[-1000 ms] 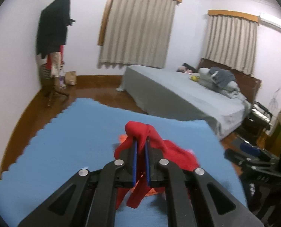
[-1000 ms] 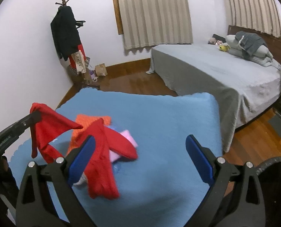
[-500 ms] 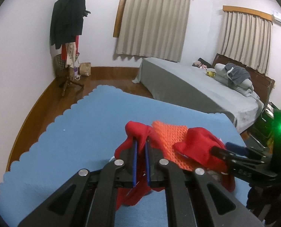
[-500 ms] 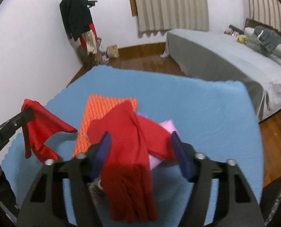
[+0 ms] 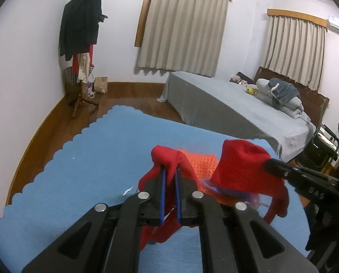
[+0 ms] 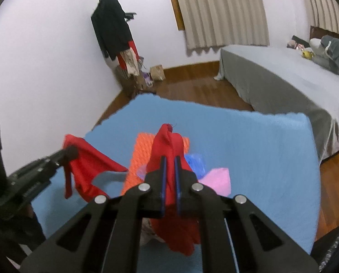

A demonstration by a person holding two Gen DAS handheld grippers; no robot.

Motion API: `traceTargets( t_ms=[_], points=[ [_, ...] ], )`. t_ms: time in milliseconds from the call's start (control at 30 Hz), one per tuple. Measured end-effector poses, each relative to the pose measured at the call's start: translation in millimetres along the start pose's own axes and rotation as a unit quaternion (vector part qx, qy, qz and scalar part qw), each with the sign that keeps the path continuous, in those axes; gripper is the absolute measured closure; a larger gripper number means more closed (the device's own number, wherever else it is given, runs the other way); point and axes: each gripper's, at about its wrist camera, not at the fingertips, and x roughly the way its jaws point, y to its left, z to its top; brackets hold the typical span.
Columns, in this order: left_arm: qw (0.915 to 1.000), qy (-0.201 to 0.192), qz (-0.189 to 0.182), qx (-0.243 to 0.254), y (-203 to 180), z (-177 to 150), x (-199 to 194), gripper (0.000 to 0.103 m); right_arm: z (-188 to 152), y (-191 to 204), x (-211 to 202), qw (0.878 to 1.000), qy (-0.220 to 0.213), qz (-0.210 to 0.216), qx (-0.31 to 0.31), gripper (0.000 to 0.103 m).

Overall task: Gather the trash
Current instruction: 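Lift the red cloths and carry them over the bin with both tools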

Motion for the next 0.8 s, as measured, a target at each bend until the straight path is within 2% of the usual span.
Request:
traceTargets(
  t_ms=[433,800],
  points=[
    [0.9998,-0.015,-0.003,0.012,-31.7,18.9,-41.2,0.096,18.1,0.3,-74.1,0.999,-0.046,-0.003,0.009,0.097],
    [0.9986,-0.025,-0.033,0.033,-74.7,29.9,-74.8,0.096,14.8,-13.8,-131.7,0.997,-0.073,-0.026,0.018,0.097]
  ],
)
